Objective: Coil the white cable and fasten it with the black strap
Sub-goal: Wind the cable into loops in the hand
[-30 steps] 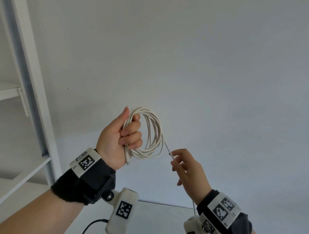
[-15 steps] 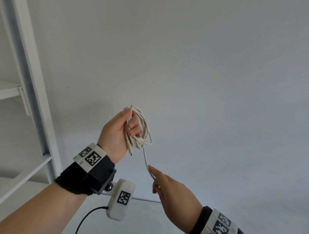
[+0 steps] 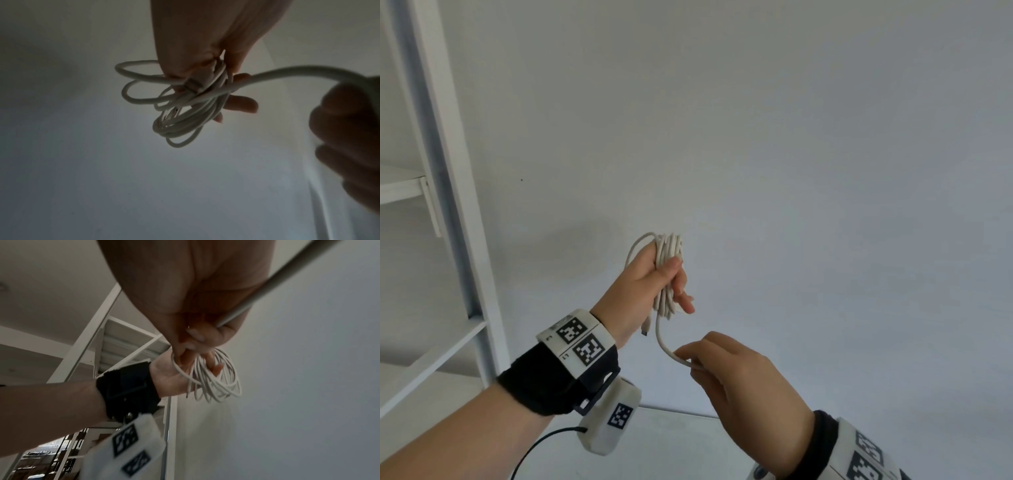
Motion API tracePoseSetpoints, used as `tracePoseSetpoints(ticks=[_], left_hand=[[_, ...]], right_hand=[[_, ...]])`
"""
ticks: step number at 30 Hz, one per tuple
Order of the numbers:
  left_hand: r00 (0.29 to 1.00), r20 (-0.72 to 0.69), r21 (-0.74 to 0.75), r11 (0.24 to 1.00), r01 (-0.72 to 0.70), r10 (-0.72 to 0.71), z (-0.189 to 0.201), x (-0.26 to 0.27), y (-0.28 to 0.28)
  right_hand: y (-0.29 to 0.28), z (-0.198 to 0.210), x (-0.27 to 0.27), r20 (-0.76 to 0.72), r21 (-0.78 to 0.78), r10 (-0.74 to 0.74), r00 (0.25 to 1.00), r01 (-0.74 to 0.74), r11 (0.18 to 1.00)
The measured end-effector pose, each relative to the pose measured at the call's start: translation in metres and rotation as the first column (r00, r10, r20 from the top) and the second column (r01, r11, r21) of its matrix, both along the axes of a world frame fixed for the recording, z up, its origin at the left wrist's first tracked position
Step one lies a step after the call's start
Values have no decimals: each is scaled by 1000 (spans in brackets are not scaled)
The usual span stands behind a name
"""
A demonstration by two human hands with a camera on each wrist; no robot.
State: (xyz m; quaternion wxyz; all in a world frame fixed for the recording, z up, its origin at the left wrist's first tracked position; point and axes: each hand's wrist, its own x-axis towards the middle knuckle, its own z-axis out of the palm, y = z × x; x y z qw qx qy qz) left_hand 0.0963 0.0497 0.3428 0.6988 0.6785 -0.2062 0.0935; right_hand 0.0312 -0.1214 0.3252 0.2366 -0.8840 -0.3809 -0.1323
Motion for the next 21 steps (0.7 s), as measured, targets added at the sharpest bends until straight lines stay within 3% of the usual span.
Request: tracePoseSetpoints(ticks=[4,9,14,21], left_hand=[[999,32,192,981,2,-9,-3,-8,-3],[990,-32,268,953,144,-140,-12,-18,-11],[967,-122,238,939,247,-223,-19,-25,-17],[923,-245,68,944,322,-297,-18,-35,-19]], right_hand=[[-3,17,4,141,44,-46,989,40,998],[-10,40,11,243,115,-77,967,50,992],[-21,50,21,248,148,-145,958,111,983],[-27,55,31,195,187,-152,969,115,976]])
